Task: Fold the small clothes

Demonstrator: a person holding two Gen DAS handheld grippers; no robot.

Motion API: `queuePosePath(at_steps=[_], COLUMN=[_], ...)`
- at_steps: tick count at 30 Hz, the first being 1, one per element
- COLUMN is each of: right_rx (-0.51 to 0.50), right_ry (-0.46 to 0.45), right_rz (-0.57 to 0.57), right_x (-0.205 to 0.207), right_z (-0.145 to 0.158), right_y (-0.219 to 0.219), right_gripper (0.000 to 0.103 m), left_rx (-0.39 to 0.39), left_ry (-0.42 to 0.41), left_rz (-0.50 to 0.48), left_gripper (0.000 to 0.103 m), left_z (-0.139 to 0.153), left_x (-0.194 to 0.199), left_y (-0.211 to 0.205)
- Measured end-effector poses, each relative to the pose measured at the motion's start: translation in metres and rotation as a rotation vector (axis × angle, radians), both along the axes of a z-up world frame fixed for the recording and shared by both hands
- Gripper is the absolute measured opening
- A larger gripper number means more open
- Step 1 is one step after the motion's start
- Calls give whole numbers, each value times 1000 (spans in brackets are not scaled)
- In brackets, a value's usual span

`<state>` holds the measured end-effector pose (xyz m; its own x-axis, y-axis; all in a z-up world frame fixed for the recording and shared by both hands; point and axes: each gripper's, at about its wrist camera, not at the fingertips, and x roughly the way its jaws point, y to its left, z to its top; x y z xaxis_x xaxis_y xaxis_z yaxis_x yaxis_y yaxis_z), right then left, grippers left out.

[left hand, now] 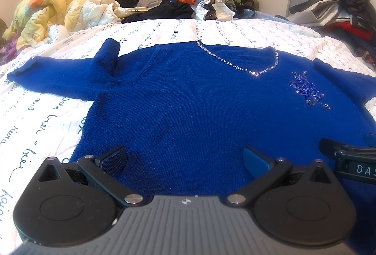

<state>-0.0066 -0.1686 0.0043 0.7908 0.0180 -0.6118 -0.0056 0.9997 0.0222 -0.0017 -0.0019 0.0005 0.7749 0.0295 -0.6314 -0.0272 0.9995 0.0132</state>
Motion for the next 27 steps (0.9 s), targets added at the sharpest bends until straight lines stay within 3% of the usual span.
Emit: queuePosePath(at_steps=[27], right_rx=[-1], right_ry=[0], right_rz=[0], right_x=[0], right_z=[0], right_y=[0], right_gripper=[103], left_rx=[-2], left_ry=[-1], left_rz=[-1], left_gripper=[103], left_z=[1], left_x=[0], left_y=[-1])
